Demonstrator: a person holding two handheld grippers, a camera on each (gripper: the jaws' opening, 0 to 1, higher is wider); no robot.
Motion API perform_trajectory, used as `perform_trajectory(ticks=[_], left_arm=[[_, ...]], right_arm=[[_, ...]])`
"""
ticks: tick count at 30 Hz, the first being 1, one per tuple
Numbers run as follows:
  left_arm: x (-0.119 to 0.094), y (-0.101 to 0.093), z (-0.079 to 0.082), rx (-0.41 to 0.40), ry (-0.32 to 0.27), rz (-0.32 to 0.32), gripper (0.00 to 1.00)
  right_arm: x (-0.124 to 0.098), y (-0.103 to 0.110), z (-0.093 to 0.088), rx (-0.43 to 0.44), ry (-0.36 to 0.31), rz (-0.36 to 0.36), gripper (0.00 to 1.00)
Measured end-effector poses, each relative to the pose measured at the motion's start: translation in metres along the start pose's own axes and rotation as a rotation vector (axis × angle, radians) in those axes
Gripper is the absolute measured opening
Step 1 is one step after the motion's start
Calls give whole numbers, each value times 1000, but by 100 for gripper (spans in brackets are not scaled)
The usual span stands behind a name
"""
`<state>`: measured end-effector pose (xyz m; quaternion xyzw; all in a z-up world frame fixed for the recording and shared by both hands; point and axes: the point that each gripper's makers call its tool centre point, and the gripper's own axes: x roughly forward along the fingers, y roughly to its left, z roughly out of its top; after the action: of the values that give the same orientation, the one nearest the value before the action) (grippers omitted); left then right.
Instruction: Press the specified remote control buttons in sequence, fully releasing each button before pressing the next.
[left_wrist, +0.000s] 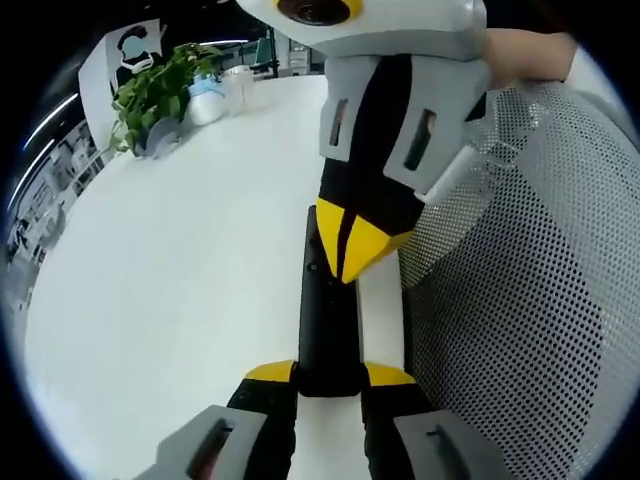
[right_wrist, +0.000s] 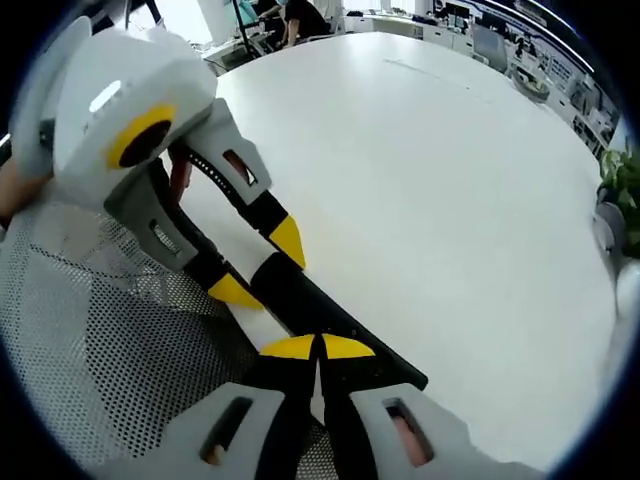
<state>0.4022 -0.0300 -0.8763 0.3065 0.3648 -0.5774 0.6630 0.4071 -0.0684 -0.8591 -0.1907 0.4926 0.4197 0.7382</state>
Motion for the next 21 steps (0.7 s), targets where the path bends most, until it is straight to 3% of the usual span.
perform_trajectory(ticks=[21], left_arm=[[3,-6,5,39,-12,-19,24]], right_arm=[[4,-1,-6,-51,32,-17,0]])
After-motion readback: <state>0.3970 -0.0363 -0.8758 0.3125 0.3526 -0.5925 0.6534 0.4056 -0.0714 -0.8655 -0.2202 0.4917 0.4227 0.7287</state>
